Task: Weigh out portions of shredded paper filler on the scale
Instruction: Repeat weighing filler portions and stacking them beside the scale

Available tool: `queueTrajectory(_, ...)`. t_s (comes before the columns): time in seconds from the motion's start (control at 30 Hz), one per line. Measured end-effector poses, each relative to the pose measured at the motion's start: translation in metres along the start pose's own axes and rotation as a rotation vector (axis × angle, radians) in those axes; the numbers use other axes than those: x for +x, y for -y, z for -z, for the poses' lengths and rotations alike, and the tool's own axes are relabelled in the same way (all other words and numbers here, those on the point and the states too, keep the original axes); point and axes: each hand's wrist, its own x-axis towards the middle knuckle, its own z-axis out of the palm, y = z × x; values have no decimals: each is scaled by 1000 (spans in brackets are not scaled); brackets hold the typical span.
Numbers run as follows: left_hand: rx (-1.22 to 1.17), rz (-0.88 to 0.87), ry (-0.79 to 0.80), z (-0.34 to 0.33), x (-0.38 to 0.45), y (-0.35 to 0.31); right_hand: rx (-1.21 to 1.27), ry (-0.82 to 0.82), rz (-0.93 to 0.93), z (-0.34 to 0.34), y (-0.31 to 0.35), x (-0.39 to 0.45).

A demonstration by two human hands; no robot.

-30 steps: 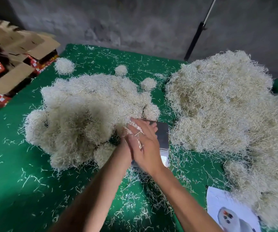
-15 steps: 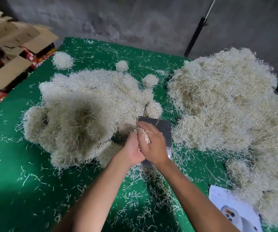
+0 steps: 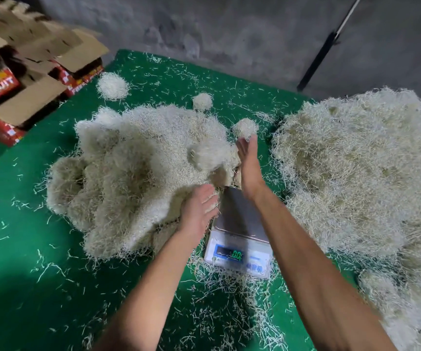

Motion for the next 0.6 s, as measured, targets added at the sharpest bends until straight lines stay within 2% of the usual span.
queueTrajectory(0.03,73,-79,-2,-6,-2,1,163,-1,-14,1,-3,-6)
queueTrajectory(0.1,158,-186,27,-18,-8,7,653,30,-128,4,-17,-28)
queueTrajectory(0.17,162,-174,76,-31,-14,14,1055,110,-198,10,-32,-51)
queueTrajectory(0.2,118,-143,94,-36,-20,19,1154,146,-204,15,-38,-63)
queueTrajectory(0.33,-8,-74,180,-45,-41,37,1278,232,-157,36,-44,-101)
queueTrajectory(0.6,115,-83,218,-77,-78,70,1365,255,-77,77,-55,-133)
